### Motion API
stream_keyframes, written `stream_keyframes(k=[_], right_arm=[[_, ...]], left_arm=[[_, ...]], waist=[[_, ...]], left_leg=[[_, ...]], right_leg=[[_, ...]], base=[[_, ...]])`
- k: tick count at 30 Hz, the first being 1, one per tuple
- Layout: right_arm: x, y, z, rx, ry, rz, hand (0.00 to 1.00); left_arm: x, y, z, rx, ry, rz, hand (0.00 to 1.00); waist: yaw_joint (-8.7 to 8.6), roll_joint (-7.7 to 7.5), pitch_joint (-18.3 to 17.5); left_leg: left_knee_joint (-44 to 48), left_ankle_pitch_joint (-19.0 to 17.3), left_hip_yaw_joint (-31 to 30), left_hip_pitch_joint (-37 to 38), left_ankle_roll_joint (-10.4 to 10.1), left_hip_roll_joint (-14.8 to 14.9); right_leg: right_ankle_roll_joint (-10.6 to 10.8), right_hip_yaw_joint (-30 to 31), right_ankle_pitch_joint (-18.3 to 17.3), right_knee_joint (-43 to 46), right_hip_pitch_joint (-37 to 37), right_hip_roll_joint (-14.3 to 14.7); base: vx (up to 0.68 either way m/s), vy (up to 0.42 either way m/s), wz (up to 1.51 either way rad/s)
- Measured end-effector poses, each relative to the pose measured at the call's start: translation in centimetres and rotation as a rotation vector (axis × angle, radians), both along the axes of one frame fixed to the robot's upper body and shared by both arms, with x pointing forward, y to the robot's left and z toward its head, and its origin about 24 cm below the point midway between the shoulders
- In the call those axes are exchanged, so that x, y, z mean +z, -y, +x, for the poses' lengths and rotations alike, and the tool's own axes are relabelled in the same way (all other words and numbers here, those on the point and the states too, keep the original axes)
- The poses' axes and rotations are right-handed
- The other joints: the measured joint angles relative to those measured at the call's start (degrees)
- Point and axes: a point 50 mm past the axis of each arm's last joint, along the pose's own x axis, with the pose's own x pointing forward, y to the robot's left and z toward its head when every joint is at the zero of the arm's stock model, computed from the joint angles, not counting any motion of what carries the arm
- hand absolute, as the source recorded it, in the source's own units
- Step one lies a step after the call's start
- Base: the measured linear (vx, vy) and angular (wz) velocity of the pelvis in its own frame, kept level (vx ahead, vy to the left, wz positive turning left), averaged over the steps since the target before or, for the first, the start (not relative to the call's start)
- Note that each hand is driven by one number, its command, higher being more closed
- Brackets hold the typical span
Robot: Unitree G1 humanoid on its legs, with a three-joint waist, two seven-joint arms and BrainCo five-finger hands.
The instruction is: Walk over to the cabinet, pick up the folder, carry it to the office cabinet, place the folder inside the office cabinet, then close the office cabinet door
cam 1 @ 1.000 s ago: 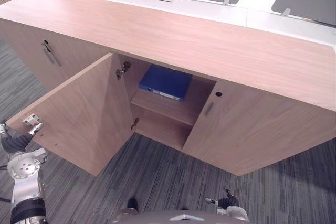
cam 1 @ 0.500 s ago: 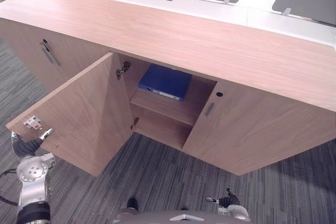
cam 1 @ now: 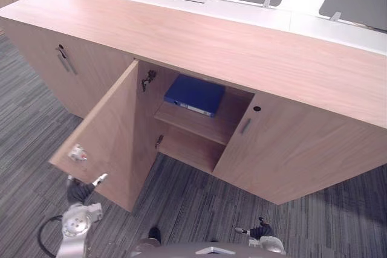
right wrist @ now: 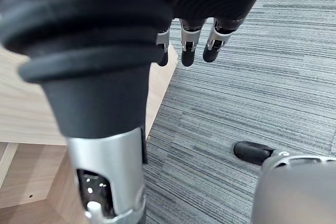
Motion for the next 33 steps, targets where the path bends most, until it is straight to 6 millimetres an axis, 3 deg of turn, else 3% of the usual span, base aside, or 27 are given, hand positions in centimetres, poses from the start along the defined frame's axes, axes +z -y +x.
stream_keyframes(k=[1, 6, 10, 15, 22, 25, 27, 33], right_arm=[[0.0, 0.0, 0.0, -0.001, -0.002, -0.001, 0.00], [0.0, 0.1, -0.1, -0.004, -0.003, -0.003, 0.00], [0.0, 0.2, -0.1, -0.008, -0.005, -0.008, 0.00], [0.0, 0.3, -0.1, -0.013, -0.007, -0.017, 0.00], [-0.4, 0.4, -0.9, -0.022, -0.055, -0.018, 0.00], [-0.5, 0.7, -1.6, -0.044, -0.075, -0.021, 0.00], [-0.5, 0.7, -1.7, -0.055, -0.077, -0.020, 0.00], [-0.6, 0.8, -1.9, -0.069, -0.082, -0.020, 0.00]], left_arm=[[-0.5, 2.1, 0.1, -0.081, -0.016, -0.049, 0.00], [-1.4, 8.2, 0.3, -0.325, -0.042, -0.184, 0.00], [-0.9, 10.9, 1.8, -0.461, -0.014, -0.205, 0.00], [-0.9, 12.8, 2.7, -0.545, -0.017, -0.200, 0.00], [0.3, 12.7, 6.9, -0.531, 0.037, -0.109, 0.00], [1.6, 10.7, 9.8, -0.423, 0.084, -0.025, 0.00], [1.6, 9.6, 10.3, -0.384, 0.075, 0.008, 0.00], [3.2, 9.0, 12.1, -0.352, 0.131, 0.048, 0.00]], waist=[[-0.44, 0.14, -0.13], [-2.95, 1.08, -1.32], [-4.64, 1.62, -1.93], [-6.27, 2.10, -2.29], [-9.63, 2.23, -2.32], [-11.44, 2.72, -1.95], [-12.42, 2.96, -1.88], [-12.99, 2.96, -1.64]], left_leg=[[0.00, 0.04, 0.32, -0.02, 0.06, -0.14], [-0.01, -0.19, 2.66, 0.12, 0.00, -0.38], [-0.01, -0.36, 4.08, 0.35, 0.15, -0.36], [-0.01, -1.26, 7.20, 1.68, 0.18, -0.32], [0.02, -2.41, 11.31, 2.22, -0.02, -0.32], [0.34, -2.79, 13.82, 2.21, 0.11, -0.36], [0.34, -2.99, 14.18, 2.26, 0.08, -0.37], [0.34, -3.37, 14.39, 2.20, -0.12, -0.34]], right_leg=[[0.12, 0.46, 0.05, 0.13, -0.32, -0.16], [0.85, 3.55, 0.37, 0.16, -1.56, -0.27], [1.00, 5.03, 1.18, -0.69, -1.73, -0.18], [0.84, 8.10, 2.25, -1.71, -1.74, 0.05], [0.76, 12.05, 3.57, -2.96, -2.95, 0.36], [0.92, 14.12, 4.59, -3.54, -3.95, 0.49], [1.02, 14.19, 5.25, -4.13, -3.86, 0.49], [0.75, 14.13, 5.31, -4.66, -3.82, 0.52]], base=[[-0.07, 0.037, -0.14], [-0.04, 0.036, -0.23], [-0.01, 0.017, -0.20], [0.00, 0.017, -0.32], [0.01, 0.014, -0.33], [0.01, 0.005, -0.39], [0.01, -0.007, -0.16], [0.00, -0.015, -0.02]])
